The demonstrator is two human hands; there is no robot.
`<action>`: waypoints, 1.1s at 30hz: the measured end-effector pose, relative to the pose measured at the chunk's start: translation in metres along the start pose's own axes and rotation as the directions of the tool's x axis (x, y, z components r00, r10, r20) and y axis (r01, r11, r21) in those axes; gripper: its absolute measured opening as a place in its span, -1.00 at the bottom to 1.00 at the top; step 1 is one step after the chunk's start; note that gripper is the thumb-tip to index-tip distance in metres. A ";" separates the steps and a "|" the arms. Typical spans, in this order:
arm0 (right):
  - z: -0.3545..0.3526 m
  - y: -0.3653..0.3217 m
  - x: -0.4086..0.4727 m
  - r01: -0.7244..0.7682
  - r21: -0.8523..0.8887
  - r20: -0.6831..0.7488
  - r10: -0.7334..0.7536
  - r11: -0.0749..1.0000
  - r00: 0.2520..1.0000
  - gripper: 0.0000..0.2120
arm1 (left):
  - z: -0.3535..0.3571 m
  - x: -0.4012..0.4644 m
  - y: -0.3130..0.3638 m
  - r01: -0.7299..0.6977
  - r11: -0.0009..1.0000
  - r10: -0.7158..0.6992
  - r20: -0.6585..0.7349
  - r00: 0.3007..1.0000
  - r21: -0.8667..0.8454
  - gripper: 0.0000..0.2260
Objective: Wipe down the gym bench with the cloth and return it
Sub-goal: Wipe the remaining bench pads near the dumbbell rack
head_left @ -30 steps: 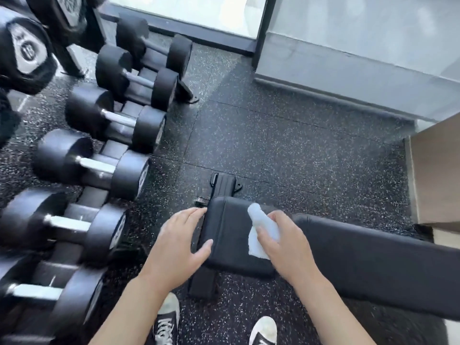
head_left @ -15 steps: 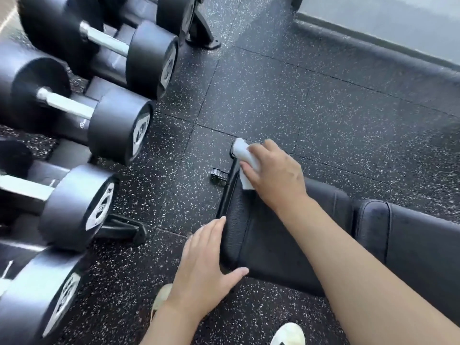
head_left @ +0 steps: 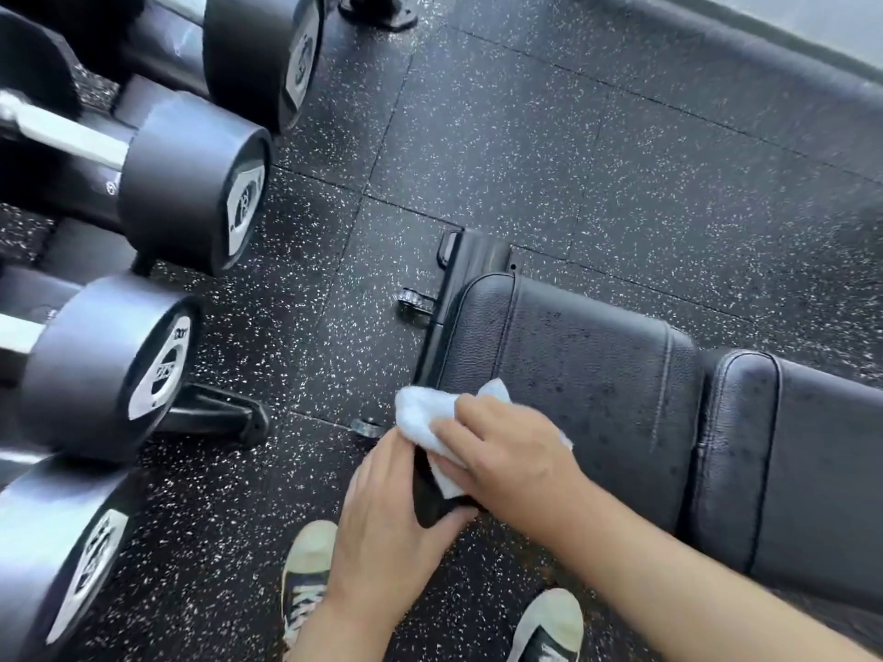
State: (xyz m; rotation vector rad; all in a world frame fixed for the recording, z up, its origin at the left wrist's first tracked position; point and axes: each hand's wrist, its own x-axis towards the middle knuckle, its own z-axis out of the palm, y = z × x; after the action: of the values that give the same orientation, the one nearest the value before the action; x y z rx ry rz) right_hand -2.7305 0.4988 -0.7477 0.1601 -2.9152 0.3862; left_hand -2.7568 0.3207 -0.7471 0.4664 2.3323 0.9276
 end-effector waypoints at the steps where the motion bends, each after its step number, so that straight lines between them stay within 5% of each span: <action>1: -0.003 0.015 0.013 0.014 -0.039 -0.013 -0.015 0.999 1.000 -0.81 | 0.001 0.001 -0.001 -0.005 1.000 0.005 -0.002 1.000 0.020 -0.19; 4: -0.002 0.070 0.068 -0.142 -0.197 -0.097 0.124 0.970 0.988 -0.82 | 0.003 0.007 0.001 -0.022 0.998 0.022 -0.009 1.000 0.066 -0.05; 9: 0.003 0.092 0.109 -0.429 -0.140 -0.146 0.410 0.892 0.900 -0.76 | 0.000 0.015 0.005 -0.026 0.997 0.024 0.029 0.999 0.067 0.02; 12: 0.001 0.048 0.063 -0.367 -0.152 -0.137 0.348 0.918 0.927 -0.83 | -0.007 0.016 0.004 -0.031 0.998 0.029 0.044 0.999 0.050 -0.05; 15: 0.006 0.002 -0.007 -0.077 -0.168 -0.004 0.077 0.983 0.997 -0.83 | -0.015 0.018 0.002 -0.062 0.998 0.060 0.065 0.996 0.026 -0.28; 17: 0.011 -0.011 -0.037 -0.020 -0.123 0.067 0.028 0.992 0.997 -0.76 | -0.020 0.018 0.005 -0.093 0.995 0.090 0.096 0.991 0.025 -0.29; 20: 0.005 0.005 -0.022 -0.066 -0.093 0.059 0.072 0.993 0.996 -0.83 | -0.023 0.018 0.016 -0.104 0.994 0.103 0.097 0.990 0.010 -0.32; 22: -0.006 0.036 0.011 -0.233 -0.129 -0.029 0.231 0.964 0.973 -0.86 | -0.023 0.025 0.026 -0.129 0.990 0.123 0.085 0.989 0.061 -0.32; 26: -0.022 0.105 0.060 -0.558 -0.036 -0.076 0.554 0.829 0.829 -0.76 | -0.014 0.055 0.055 -0.134 0.983 0.131 0.030 0.991 0.123 -0.38; 33: -0.024 0.102 -0.005 -0.499 -0.105 -0.171 0.479 0.860 0.861 -0.78 | 0.027 0.076 0.060 -0.033 0.990 0.050 -0.128 0.990 0.134 -0.45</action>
State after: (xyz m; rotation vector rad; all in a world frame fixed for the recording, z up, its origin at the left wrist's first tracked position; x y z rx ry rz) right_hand -2.7344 0.6035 -0.7515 -0.6221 -2.7955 0.2384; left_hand -2.7922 0.4152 -0.7498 0.5235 2.5230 0.8501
